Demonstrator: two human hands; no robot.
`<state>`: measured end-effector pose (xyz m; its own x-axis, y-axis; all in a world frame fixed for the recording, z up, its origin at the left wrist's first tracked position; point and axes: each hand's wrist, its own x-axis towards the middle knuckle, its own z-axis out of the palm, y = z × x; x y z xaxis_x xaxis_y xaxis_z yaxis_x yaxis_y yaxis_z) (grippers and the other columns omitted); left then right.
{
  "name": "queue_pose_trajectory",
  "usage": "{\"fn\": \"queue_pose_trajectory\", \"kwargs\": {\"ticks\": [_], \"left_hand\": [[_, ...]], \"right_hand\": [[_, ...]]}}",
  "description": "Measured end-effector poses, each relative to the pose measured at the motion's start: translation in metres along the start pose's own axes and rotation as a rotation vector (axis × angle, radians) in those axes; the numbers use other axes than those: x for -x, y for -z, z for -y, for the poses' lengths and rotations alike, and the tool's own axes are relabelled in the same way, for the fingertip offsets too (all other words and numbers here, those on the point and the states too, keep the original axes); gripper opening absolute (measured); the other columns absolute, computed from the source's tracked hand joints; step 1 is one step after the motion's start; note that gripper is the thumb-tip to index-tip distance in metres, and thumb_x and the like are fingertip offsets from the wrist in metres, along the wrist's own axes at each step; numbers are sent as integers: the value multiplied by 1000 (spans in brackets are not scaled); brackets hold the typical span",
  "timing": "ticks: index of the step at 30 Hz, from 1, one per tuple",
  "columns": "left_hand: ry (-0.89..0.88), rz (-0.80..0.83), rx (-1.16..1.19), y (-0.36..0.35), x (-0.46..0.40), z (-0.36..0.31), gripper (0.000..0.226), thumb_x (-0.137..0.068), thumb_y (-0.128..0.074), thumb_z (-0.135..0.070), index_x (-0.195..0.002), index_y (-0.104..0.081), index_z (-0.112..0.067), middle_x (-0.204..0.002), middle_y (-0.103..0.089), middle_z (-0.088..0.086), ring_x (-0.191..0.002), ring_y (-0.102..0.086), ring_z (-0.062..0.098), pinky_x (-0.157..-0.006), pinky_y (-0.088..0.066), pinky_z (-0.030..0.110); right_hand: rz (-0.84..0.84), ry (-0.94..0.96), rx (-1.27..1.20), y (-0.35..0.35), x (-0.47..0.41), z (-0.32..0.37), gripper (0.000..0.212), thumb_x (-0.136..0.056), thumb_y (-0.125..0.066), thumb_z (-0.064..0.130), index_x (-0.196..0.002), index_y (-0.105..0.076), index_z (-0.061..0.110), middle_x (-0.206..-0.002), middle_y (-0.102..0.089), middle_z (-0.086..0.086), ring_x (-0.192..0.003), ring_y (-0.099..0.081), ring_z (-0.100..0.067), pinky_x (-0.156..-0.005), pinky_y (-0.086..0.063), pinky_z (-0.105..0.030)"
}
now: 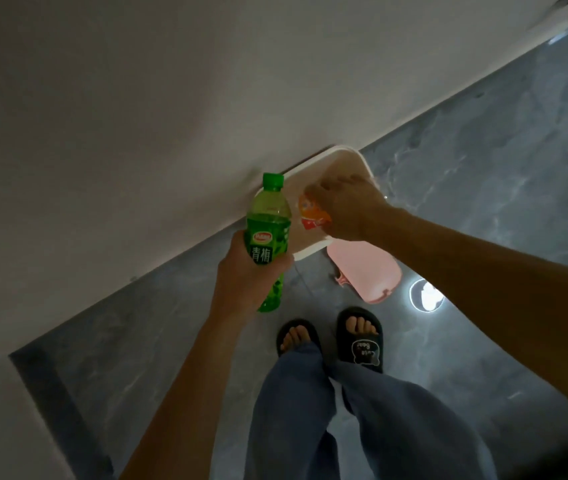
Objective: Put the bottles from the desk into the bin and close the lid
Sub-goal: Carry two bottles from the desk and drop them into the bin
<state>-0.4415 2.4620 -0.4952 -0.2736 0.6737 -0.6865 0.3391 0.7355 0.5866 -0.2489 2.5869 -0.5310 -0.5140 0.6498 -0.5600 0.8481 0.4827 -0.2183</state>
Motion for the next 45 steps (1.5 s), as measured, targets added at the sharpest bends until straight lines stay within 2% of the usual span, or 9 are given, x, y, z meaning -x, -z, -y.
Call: {"fn": "queue_pose_trajectory", "kwargs": {"ticks": [9,18,25,27,33,37,40,43,45], "left_hand": [[-117,-2,-8,-34,-68,30,46,-67,-83,-46,-103,-54,-50,-95,-70,-21,-86,-65,-15,-69,-49,21],[-218,-54,-111,-44,-82,36,43,-68,-78,-51,-102,-53,-45,-97,-66,-33,-81,-66,-13,-57,-48,13],[-198,-63,-156,-46,-78,31,53,-69,-78,-53,-112,-52,-37,-90,-66,-19,-84,-61,-19,-55,-44,9],[-191,-47,-181,-45,-73,27,54,-70,-79,-53,-113,-49,-39,-92,-63,-21,-83,-61,-19,-59,-43,14],[-341,-8,-336,-41,-65,-8,88,-66,-74,-66,-140,-41,-32,-109,-59,-18,-86,-58,-1,-63,-40,12],[-479,36,-584,-58,-89,-39,86,-71,-63,-65,-141,-41,-20,-131,-62,5,-114,-63,24,-81,-46,28],[-515,39,-798,-81,-113,-47,82,-70,-60,-62,-137,-43,-19,-129,-63,7,-114,-63,28,-81,-44,34],[-514,79,-882,-103,-139,-33,69,-75,-69,-49,-131,-45,-16,-129,-60,12,-117,-61,32,-80,-43,37],[-447,143,-887,-116,-156,-19,70,-79,-74,-43,-136,-45,-14,-137,-54,14,-126,-54,34,-95,-48,43]], "right_hand": [[148,29,73,-84,-84,-20,61,-87,-68,36,-144,-47,31,-141,-53,-6,-129,-51,-36,-94,-50,-53],[345,71,220,-114,-121,-30,57,-93,-61,33,-147,-42,30,-145,-50,-6,-137,-42,-38,-115,-31,-60],[361,48,-43,-96,-98,-30,47,-101,-52,34,-145,-49,18,-143,-55,-8,-131,-52,-30,-109,-41,-42],[254,9,-107,-79,-80,-29,47,-96,-60,39,-140,-56,21,-137,-60,-8,-124,-58,-32,-104,-48,-44],[-83,89,-125,-61,5,-16,40,-104,-40,36,-138,-57,22,-131,-64,-6,-115,-64,-27,-97,-54,-41],[-181,97,-157,-79,34,-5,40,-98,-47,32,-135,-59,19,-136,-63,-3,-129,-55,-24,-115,-38,-40],[-225,89,-117,-102,36,-2,42,-97,-48,32,-135,-60,18,-142,-59,-3,-138,-48,-26,-122,-29,-47],[-364,113,-123,-124,32,-6,31,-98,-53,29,-121,-70,18,-127,-69,-3,-125,-61,-26,-115,-39,-46],[-453,142,-145,-137,28,-12,26,-100,-51,29,-114,-72,19,-116,-72,0,-111,-65,-22,-106,-44,-39]]}}
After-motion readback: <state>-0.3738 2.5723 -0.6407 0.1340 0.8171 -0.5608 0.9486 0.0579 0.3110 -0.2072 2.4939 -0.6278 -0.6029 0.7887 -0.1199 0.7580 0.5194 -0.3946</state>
